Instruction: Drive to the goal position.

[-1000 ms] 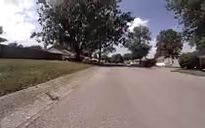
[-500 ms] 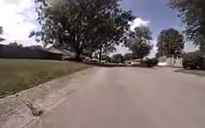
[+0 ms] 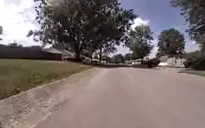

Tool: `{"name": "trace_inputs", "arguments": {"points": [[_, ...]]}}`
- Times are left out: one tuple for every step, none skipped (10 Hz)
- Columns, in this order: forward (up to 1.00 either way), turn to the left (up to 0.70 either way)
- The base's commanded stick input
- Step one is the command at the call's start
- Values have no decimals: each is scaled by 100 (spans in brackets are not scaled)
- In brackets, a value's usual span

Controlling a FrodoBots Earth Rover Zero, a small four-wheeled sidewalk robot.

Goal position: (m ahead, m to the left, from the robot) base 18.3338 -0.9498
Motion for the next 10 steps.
{"name": "trace_inputs", "arguments": {"points": [[100, 0], [100, 0], [100, 0], [100, 0], [100, 0], [100, 0], [100, 0], [100, 0], [100, 0], [100, 0]]}}
